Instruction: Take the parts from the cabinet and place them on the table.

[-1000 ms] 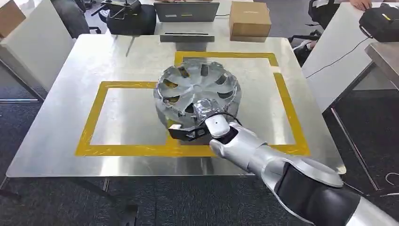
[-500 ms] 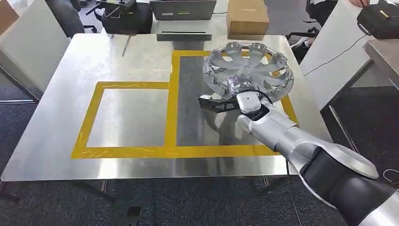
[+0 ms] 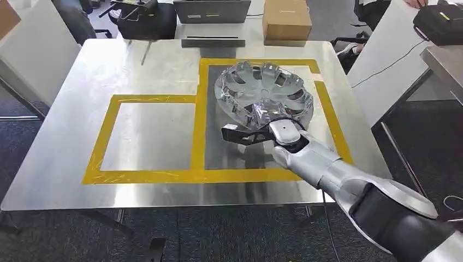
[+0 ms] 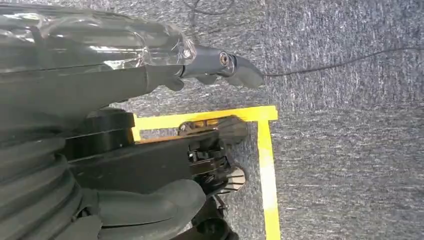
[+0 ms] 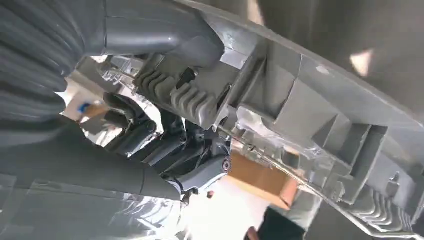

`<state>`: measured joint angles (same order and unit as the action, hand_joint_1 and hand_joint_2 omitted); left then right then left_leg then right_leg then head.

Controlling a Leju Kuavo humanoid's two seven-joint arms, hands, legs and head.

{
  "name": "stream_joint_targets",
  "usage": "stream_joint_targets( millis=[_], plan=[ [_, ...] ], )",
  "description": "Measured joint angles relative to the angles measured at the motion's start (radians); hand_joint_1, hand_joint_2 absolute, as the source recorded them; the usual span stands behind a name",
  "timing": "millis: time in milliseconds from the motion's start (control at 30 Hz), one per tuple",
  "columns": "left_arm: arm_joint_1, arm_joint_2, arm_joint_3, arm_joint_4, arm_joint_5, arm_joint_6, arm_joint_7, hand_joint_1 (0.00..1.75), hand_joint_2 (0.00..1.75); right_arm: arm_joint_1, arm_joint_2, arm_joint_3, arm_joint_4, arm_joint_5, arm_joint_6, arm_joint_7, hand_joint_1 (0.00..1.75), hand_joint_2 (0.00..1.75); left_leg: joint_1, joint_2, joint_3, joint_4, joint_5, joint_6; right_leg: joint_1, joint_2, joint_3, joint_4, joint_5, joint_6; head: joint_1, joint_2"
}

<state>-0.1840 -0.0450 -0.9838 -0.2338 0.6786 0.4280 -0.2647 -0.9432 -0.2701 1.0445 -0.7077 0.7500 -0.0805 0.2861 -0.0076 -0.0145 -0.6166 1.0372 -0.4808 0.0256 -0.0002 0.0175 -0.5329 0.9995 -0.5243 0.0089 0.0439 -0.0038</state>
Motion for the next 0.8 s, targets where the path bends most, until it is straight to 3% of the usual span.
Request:
stream_joint_targets(
  millis=[233, 567, 600, 800],
  plan=[
    [-0.001, -0.001, 0.000, 0.000, 0.005, 0.004, 0.001, 0.00, 1.75, 0.029, 0.022, -0.007, -0.037, -0.030, -0.028, -0.053, 1.75, 1.75, 0.000, 0.004, 0.000, 0.000, -0.001, 0.001, 0.000, 0.001, 0.000, 0.000, 0.000, 0.000, 0.002, 0.000],
    [-0.006, -0.003, 0.000, 0.000, 0.022, 0.006, -0.019, 0.00, 1.75, 0.183, 0.123, 0.003, -0.102, -0.018, -0.076, -0.090, 1.75, 1.75, 0.001, 0.009, 0.003, 0.000, -0.003, 0.000, 0.001, 0.007, 0.000, 0.000, -0.001, -0.001, -0.001, 0.000],
    [-0.006, -0.002, 0.000, 0.000, 0.020, 0.006, -0.019, 0.00, 1.75, 0.192, 0.125, 0.003, -0.106, -0.018, -0.083, -0.090, 0.00, 1.75, 0.001, 0.008, 0.003, -0.001, -0.003, 0.000, 0.001, 0.007, 0.000, 0.000, -0.001, -0.001, -0.001, 0.000],
    [-0.006, -0.002, 0.000, 0.000, 0.014, 0.006, -0.023, 0.00, 1.75, 0.215, 0.129, 0.002, -0.135, -0.019, -0.085, -0.092, 0.00, 1.75, 0.000, 0.004, 0.004, -0.001, -0.003, 0.000, 0.000, 0.006, 0.001, 0.000, -0.001, -0.001, 0.001, 0.000]
  ],
)
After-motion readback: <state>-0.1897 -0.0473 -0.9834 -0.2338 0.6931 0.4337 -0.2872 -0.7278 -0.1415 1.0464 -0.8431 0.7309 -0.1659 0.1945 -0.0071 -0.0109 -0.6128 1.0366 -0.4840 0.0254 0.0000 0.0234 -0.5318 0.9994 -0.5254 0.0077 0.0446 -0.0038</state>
